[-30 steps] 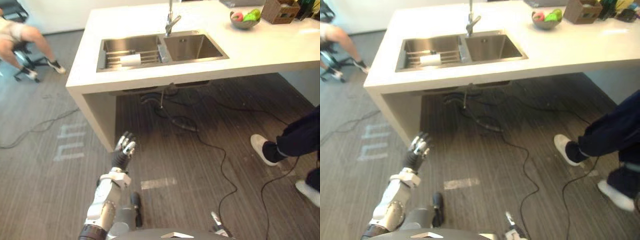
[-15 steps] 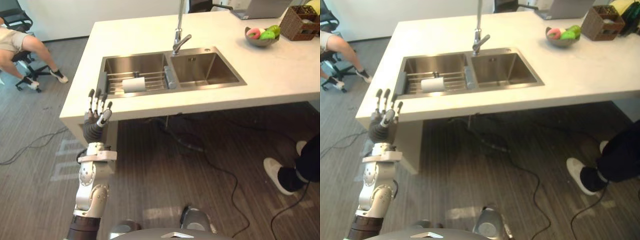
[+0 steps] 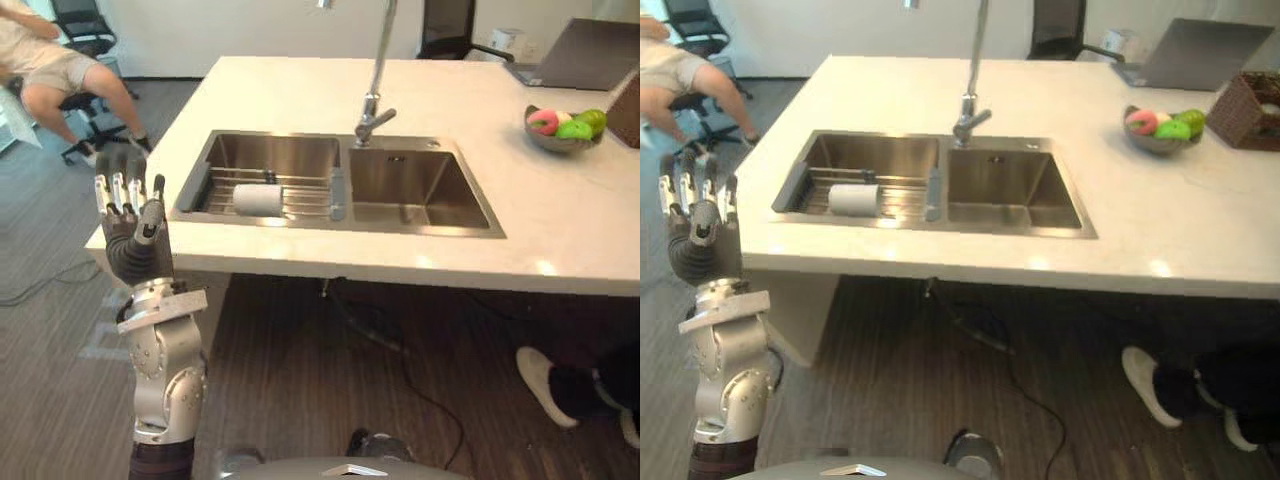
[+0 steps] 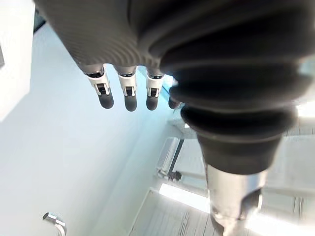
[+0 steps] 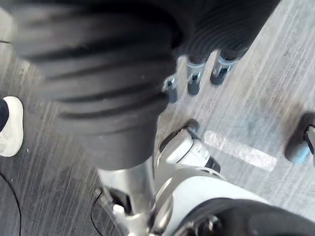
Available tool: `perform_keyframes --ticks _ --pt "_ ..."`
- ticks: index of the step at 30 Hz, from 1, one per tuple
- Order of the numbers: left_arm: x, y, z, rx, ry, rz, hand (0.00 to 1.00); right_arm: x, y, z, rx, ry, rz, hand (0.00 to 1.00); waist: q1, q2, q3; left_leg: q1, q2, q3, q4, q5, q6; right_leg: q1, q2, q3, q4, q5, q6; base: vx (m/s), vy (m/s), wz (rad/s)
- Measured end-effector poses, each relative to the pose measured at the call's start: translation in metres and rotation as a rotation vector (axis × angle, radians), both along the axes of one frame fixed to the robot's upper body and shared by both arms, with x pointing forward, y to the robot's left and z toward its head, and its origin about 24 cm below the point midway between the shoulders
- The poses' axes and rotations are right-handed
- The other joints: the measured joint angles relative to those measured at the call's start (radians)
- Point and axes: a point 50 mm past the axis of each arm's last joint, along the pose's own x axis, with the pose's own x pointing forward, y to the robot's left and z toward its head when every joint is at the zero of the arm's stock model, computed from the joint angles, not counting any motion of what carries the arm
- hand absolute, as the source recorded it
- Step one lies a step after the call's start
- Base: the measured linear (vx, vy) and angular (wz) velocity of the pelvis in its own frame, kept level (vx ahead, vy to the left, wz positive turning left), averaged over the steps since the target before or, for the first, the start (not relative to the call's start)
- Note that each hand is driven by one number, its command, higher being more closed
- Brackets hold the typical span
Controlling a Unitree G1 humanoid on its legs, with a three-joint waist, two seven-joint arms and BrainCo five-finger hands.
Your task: Walk over to the sink, pick up the cup, carry it to the dishwasher, place the cup inside the dishwasher, then close the dishwasher door
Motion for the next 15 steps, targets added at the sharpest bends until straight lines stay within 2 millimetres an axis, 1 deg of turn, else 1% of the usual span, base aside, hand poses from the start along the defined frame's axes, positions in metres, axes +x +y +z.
perform_keyframes --ticks 1,2,3,4,5,6,7,8,9,11,14,15 --pt "0.001 0.000 -0.006 0.006 0.027 -0.002 0.00 -0.009 0.002 0.000 0.024 0.024 -0.040 0.00 0.000 -0.032 0.003 -0.034 -0.002 0.014 0.055 0.028 -0.007 0.055 -0.009 -0.017 -0.069 0.025 0.001 0.10 0.014 0.60" --pt "-0.001 0.000 -0.009 0.022 0.032 -0.008 0.00 -0.014 0.004 0.000 0.045 0.036 -0.073 0.00 0.002 -0.028 0.005 -0.032 -0.018 0.048 -0.019 -0.019 -0.018 0.073 -0.023 -0.021 -0.101 0.043 0.007 0.10 0.055 0.44" --pt "-0.003 0.000 -0.009 0.034 0.026 -0.010 0.00 -0.014 0.002 0.001 0.043 0.033 -0.081 0.00 0.002 -0.024 0.005 -0.029 -0.029 0.064 -0.084 -0.027 -0.024 0.073 -0.026 -0.021 -0.111 0.051 0.013 0.08 0.072 0.20" --pt "-0.004 -0.002 -0.008 0.060 0.021 -0.011 0.00 -0.013 -0.002 0.001 0.042 0.019 -0.086 0.00 0.004 0.005 0.003 -0.007 -0.055 0.070 -0.255 -0.022 -0.032 0.064 -0.024 -0.023 -0.131 0.077 0.029 0.04 0.134 0.05" --pt "-0.004 -0.003 -0.008 0.079 0.015 -0.012 0.00 -0.013 -0.005 0.002 0.045 0.005 -0.078 0.00 0.007 0.042 -0.001 0.009 -0.057 0.070 -0.376 -0.030 -0.036 0.062 -0.002 -0.023 -0.155 0.105 0.044 0.05 0.162 -0.23" --pt "-0.005 0.000 -0.009 0.088 0.018 -0.005 0.00 -0.013 -0.007 0.003 0.045 -0.008 -0.080 0.00 0.013 0.056 -0.008 0.021 -0.055 0.093 -0.413 -0.011 -0.101 0.079 0.012 0.004 -0.195 0.151 0.044 0.07 0.121 -0.31" --pt "-0.005 0.004 -0.009 0.089 0.017 0.007 0.00 -0.013 -0.004 0.003 0.056 -0.021 -0.077 0.00 0.010 0.046 -0.011 0.028 -0.062 0.108 -0.430 -0.005 -0.098 0.074 0.007 0.018 -0.196 0.161 0.046 0.13 0.104 -0.36" --pt "-0.006 0.008 -0.008 0.091 0.010 0.018 0.00 -0.012 0.004 0.002 0.070 -0.039 -0.069 0.00 0.005 0.030 -0.009 0.051 -0.086 0.119 -0.481 0.018 -0.094 0.068 -0.010 0.029 -0.202 0.164 0.053 0.15 0.086 -0.14" --pt "-0.006 0.009 -0.008 0.073 0.010 0.014 0.00 -0.012 0.006 0.002 0.070 -0.046 -0.073 0.00 -0.006 0.014 -0.016 0.072 -0.105 0.126 -0.533 0.048 -0.090 0.064 -0.023 0.029 -0.206 0.163 0.061 0.13 0.085 -0.06" --pt "-0.005 0.007 -0.009 0.053 0.011 -0.020 0.00 -0.011 0.008 0.002 0.073 -0.053 -0.085 0.00 -0.018 0.015 -0.021 0.091 -0.125 0.137 -0.587 0.072 -0.086 0.062 -0.035 0.027 -0.206 0.156 0.074 0.11 0.053 0.07" --pt "-0.004 0.007 -0.010 0.019 0.005 -0.060 0.00 -0.016 0.006 0.002 0.064 -0.048 -0.092 0.00 -0.019 0.034 -0.037 0.104 -0.140 0.148 -0.618 0.083 -0.090 0.057 -0.044 0.029 -0.216 0.150 0.086 0.11 0.043 -0.01" --pt "0.002 0.001 -0.015 0.069 0.036 -0.133 0.00 -0.019 0.002 0.002 0.059 -0.016 -0.036 0.00 -0.050 0.022 -0.095 0.082 -0.124 0.116 -0.649 0.116 -0.110 0.065 0.001 -0.022 -0.333 0.224 0.045 0.06 0.016 0.01"
